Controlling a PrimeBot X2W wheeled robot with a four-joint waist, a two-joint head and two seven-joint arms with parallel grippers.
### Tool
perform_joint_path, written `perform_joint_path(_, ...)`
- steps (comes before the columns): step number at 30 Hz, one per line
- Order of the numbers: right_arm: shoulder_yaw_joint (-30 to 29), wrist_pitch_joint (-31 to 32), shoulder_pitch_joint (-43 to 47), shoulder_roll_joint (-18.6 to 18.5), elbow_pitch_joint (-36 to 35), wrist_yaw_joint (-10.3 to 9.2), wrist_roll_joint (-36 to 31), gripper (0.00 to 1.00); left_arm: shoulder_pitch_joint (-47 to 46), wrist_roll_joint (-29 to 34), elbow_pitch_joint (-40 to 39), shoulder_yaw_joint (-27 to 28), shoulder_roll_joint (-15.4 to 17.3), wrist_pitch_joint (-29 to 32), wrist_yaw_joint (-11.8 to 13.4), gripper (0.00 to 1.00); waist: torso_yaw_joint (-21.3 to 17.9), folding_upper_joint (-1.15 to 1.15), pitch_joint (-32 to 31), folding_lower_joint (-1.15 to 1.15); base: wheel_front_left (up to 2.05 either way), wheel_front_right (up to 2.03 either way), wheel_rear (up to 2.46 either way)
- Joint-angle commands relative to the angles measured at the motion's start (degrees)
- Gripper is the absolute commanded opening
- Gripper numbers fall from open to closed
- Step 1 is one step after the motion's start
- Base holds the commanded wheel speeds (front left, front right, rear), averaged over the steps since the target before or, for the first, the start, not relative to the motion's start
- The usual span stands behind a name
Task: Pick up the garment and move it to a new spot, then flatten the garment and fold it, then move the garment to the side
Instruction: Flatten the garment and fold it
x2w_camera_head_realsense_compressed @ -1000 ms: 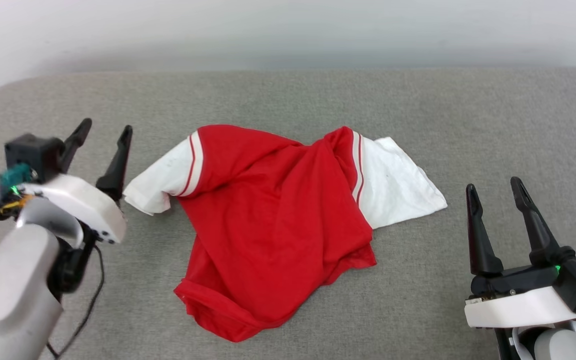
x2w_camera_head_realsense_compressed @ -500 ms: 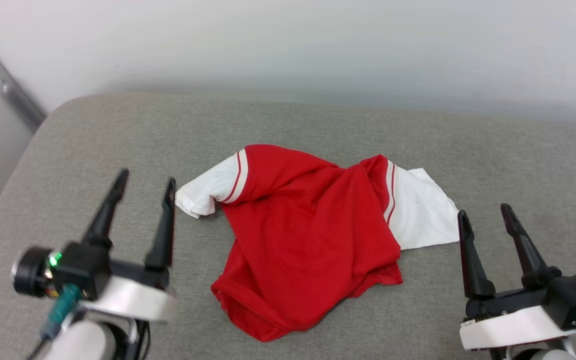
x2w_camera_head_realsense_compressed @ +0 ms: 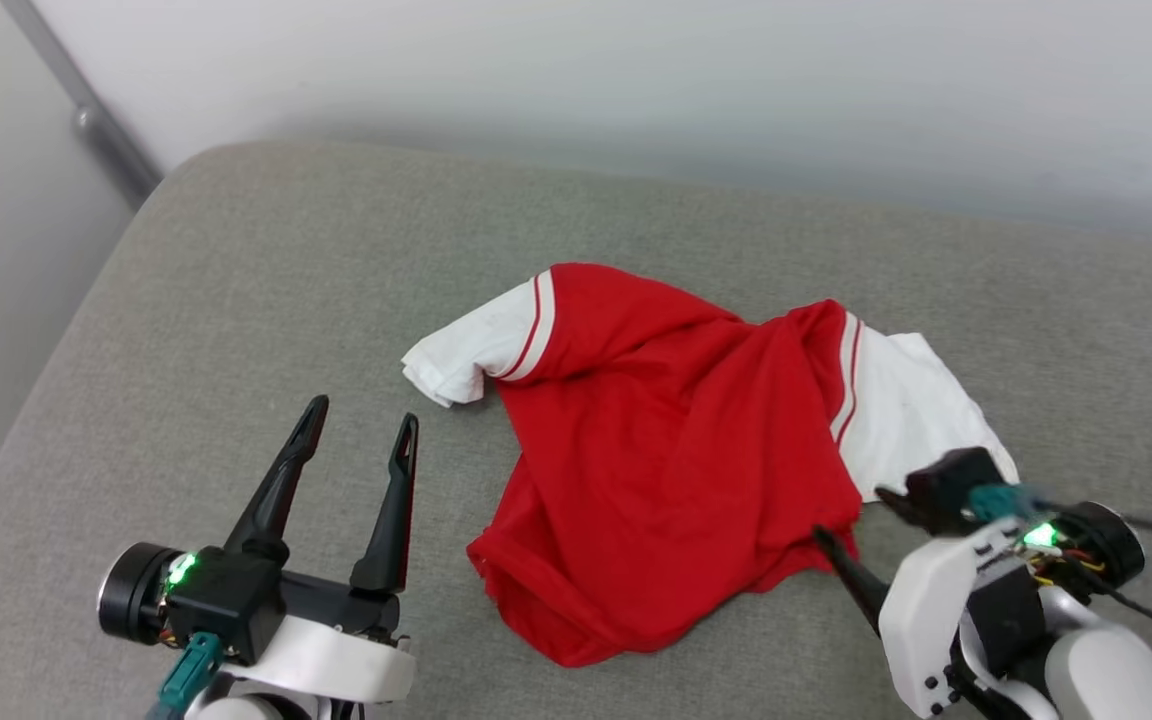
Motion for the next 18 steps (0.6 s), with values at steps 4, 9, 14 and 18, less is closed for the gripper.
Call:
perform_joint_path(4, 7.68, 17.38, -6.48, -6.6, -0.33, -0.02, 8.2, 1.0, -1.51, 1.85, 1.15, 1.29, -2.34, -0.14, -2.37, 1.0, 2.78, 0.0, 2.17, 0.01, 0.0, 0.0, 0.0)
perform_joint_path(9, 12.23, 26.97, -10.34, -9.13, 0.63, -0.02, 13.25, 1.0, -1.97, 3.25, 2.09, 2.23, -4.72, -0.14, -4.37, 1.0, 5.49, 0.0, 3.62, 0.01, 0.0, 0.0, 0.0)
perform_joint_path(14, 15.73, 30.38, -12.72, -11.11, 3.71, -0.02, 13.69, 1.0, -2.2, 4.4, 2.56, 3.39, -6.59, -0.14, -6.19, 1.0, 8.1, 0.0, 5.01, 0.01, 0.0, 0.0, 0.0)
perform_joint_path(18, 17.62, 32.22, -12.62, -11.78, 7.68, -0.02, 15.18, 1.0, -2.11, 5.2, 3.04, 4.54, -7.71, -0.14, -7.54, 1.0, 9.59, 0.0, 5.7, 0.01, 0.0, 0.0, 0.0)
